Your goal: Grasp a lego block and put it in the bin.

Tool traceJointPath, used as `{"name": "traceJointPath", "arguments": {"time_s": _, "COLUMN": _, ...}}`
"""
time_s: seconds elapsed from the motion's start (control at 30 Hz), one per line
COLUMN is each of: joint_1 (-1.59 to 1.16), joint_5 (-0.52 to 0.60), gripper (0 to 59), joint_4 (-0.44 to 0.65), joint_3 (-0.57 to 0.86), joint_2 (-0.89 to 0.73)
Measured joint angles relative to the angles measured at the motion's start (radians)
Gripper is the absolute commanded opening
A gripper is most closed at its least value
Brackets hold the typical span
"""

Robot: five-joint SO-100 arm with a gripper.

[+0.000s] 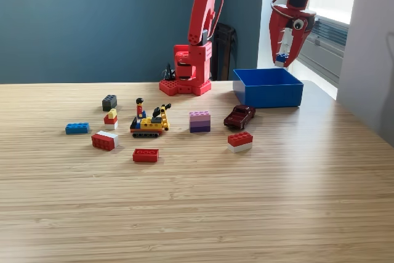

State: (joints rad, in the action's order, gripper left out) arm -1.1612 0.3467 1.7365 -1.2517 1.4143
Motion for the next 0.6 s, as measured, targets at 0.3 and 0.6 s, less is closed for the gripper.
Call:
{"name": "traceJointPath", "arguments": {"time_s": 0.3, "joint_1": -0.018, "joint_5": -0.017, "gripper": 22.4, "joint_4": 0.0, "joint_3": -0.048, "joint_2": 0.0}}
{"name": "traceJointPath", "arguments": {"time_s": 0.6, "joint_1": -0.008, "joint_5": -0.017, "gripper": 11.3, "joint_4": 0.0, "joint_3": -0.048, "joint_2": 0.002}}
